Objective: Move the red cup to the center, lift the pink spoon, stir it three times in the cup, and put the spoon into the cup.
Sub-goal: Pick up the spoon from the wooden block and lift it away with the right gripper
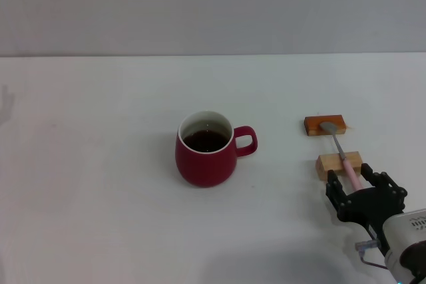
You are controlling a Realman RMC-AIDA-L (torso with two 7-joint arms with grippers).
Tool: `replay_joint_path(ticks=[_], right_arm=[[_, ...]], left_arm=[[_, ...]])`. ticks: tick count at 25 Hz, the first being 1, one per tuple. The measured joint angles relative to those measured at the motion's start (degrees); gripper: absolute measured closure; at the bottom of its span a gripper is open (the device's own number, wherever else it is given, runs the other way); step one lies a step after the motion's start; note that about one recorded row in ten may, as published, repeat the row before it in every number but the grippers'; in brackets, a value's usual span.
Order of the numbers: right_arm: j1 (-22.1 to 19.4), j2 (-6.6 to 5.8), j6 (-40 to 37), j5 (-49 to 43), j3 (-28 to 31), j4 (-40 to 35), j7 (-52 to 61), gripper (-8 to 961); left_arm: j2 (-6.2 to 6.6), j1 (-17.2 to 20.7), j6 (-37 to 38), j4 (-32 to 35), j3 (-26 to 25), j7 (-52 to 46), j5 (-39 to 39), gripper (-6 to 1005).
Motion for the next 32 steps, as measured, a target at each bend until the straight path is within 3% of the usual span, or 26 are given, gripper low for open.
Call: replay_joint_path(ticks=[11,19,32], right_arm=[[-0.4,0.35,-0.1,0.0,0.5,0.0,-0.2,369],[-0.5,0.35,-0.1,0.0,0.5,0.0,-0.2,520],[-0.9,0.44,0.0,0.0,0.6,-0.1,-0.2,529]], left_arm=[[-0.01,0.3,0.1,0.0,0.0,0.0,0.0,155],[-0.07,0.7,0.2,-0.3,0.0,0.0,0.0,156],[-0.10,0.8,0.4,-0.1,0.0,-0.8,0.0,156]])
